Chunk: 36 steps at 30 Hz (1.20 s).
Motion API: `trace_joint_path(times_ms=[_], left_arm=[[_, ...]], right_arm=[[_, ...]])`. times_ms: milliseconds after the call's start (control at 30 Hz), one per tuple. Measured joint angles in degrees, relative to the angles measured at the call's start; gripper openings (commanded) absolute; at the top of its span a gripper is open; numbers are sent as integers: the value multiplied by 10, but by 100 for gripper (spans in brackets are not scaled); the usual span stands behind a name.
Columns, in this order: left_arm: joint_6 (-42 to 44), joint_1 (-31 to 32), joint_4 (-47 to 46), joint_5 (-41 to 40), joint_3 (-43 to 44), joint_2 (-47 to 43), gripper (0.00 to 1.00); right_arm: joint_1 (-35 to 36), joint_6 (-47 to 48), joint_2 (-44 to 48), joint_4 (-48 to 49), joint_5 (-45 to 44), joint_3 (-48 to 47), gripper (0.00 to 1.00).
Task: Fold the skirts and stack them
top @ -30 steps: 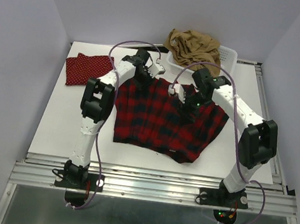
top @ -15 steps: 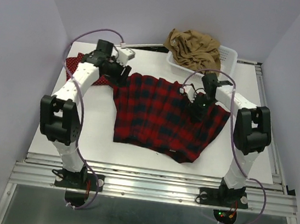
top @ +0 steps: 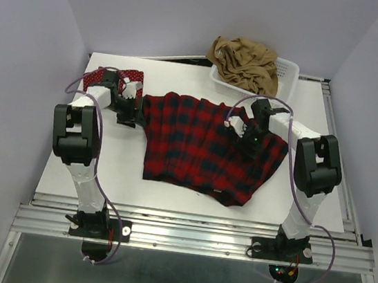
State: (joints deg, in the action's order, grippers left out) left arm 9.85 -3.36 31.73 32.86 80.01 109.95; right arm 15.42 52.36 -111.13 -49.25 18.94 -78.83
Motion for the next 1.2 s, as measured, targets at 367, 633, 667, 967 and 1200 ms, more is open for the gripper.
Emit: trace_joint_path(times_ms=[367, 633, 667, 967, 1200], left_arm=[[-54, 21, -72, 90, -57, 11, 58], [-85, 79, -99, 89, -45, 40, 22], [-85, 82, -91, 87, -24, 51, 19], [-49, 125, -18, 30, 265, 211, 46], [1, 138, 28, -5, 345, 240, 64]], right_arm=[[39, 53, 68, -4, -55, 98, 62], [85, 30, 48, -35, -61, 70, 55], [96, 27, 41, -42, -58, 62, 55], [219, 6, 4, -113, 40, 23, 60], [320, -14, -75, -193, 189, -107, 64]])
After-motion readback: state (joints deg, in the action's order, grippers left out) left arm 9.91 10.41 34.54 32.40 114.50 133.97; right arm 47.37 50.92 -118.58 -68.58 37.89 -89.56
